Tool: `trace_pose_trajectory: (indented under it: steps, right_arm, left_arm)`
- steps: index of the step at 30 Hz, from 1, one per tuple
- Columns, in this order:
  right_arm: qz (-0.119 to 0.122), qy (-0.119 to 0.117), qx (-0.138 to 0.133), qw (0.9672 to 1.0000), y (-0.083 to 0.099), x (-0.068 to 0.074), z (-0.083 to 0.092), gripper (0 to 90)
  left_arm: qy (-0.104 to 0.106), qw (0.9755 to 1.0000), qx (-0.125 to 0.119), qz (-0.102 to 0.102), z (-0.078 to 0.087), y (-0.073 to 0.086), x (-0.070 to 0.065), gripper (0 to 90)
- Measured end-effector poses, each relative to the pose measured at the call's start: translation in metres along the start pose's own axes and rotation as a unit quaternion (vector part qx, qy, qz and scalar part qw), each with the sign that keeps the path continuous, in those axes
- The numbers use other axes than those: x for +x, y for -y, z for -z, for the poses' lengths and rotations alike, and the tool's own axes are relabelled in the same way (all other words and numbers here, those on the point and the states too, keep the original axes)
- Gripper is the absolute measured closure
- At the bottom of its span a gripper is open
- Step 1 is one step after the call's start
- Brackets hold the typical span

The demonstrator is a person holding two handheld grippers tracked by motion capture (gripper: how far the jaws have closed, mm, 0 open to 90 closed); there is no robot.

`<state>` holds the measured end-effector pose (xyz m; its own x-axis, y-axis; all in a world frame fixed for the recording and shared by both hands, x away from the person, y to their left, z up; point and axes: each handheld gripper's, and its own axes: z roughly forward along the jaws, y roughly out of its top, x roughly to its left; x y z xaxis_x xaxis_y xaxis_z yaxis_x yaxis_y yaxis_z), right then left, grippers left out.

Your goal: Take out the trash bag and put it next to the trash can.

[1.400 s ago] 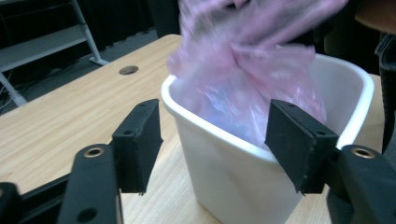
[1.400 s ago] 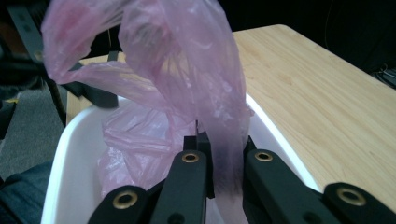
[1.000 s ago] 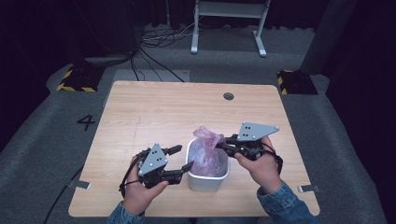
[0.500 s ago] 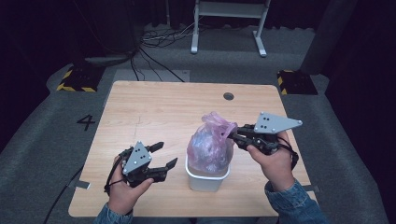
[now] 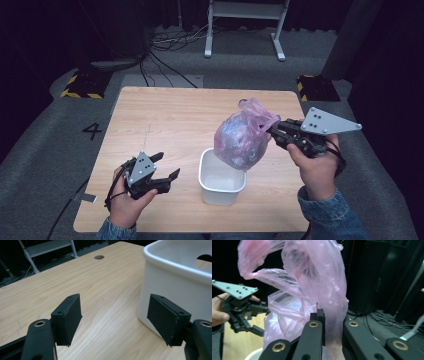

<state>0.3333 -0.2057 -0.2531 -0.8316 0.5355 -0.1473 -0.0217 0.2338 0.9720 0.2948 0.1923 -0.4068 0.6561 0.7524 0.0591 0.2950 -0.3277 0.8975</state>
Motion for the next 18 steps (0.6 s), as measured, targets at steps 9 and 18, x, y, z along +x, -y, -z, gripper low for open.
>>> trace_pose_trajectory:
  steps: [9,18]
  right_arm:
    - [-0.001,0.047,-0.006,0.9989,-0.003,-0.018,0.029,88.6]
    - [0.027,0.124,0.04,0.9912,0.012,-0.03,0.039,88.6]
  left_arm:
    - [-0.017,0.9998,0.013,0.006,0.005,0.012,0.009,25.7]
    - [-0.045,0.9977,0.052,0.0,0.011,0.028,0.018,23.1]
